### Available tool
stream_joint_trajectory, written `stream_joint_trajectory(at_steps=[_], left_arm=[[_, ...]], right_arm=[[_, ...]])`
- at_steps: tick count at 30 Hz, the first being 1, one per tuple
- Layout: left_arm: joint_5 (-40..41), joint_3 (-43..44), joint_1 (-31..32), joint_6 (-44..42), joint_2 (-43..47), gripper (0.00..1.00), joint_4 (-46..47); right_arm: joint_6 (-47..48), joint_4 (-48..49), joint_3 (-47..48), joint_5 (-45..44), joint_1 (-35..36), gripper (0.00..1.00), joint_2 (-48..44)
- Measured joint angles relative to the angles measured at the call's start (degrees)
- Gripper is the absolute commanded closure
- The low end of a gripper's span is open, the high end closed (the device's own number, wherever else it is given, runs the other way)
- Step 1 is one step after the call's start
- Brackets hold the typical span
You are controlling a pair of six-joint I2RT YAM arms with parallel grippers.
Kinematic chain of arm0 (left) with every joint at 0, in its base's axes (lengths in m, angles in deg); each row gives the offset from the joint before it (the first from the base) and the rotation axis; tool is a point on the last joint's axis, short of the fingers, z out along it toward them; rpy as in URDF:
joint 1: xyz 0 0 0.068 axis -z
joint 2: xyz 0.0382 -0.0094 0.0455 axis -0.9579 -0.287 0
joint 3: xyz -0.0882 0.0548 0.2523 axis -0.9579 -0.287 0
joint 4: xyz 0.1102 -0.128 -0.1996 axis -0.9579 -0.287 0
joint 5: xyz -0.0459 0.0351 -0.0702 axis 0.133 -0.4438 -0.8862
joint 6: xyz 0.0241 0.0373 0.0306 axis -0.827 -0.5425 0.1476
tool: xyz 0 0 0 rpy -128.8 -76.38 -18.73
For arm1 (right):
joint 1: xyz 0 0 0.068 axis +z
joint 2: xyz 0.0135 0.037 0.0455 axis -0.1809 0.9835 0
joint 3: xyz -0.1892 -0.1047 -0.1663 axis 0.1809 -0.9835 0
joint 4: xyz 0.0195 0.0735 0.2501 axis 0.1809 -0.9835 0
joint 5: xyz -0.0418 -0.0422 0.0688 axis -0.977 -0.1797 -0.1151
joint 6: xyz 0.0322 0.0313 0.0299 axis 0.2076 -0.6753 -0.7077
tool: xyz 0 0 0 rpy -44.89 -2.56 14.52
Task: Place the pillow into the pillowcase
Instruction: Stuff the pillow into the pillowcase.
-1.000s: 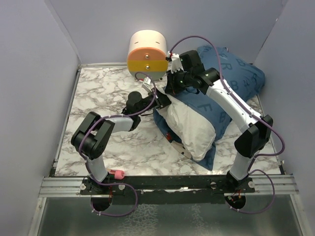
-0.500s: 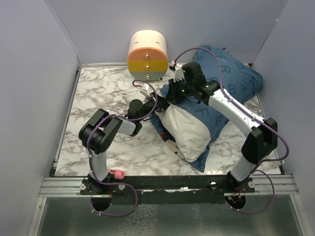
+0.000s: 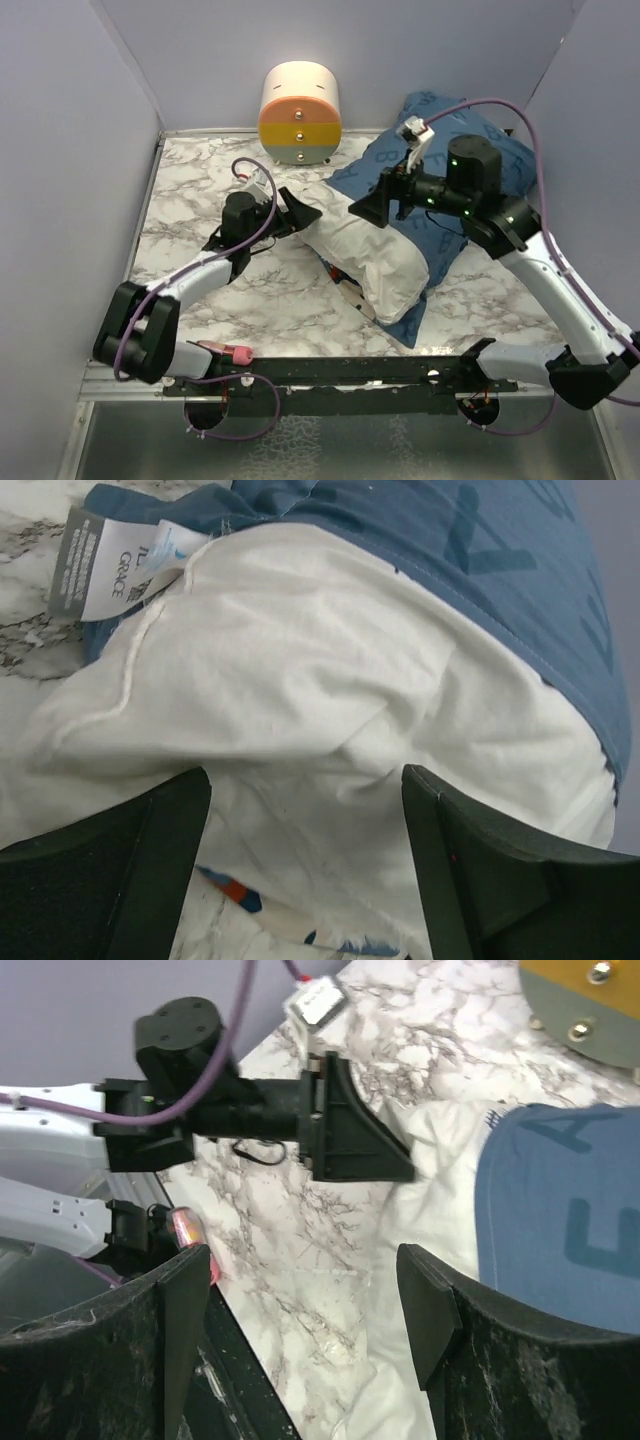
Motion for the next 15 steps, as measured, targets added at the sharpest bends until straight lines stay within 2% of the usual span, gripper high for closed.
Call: stream_joint_trajectory(at_steps=[4, 8, 12, 15], left_arm=[[-0.92, -1.25, -1.38, -5.03, 9.9, 0.18, -11.56], [-3.74, -4.13, -3.39, -5.9, 18.34, 0.18, -17.49], [-6.69, -7.76, -3.21, -2.25, 26.97, 0.16, -19.43], [-6.25, -10.08, 0.15, 2.6, 32.59, 0.14, -18.82]], right_arm=[[-1.2, -1.33, -4.31, -2.43, -2.32, 0.26, -6.67], [-2.62, -6.6, -10.47, -7.32, -5.81, 0.29, -11.85], [-4.0, -13.03, -13.94, -13.29, -7.34, 0.31, -15.91], [-5.05, -16.37, -16.04, -16.59, -7.34, 0.32, -19.17]])
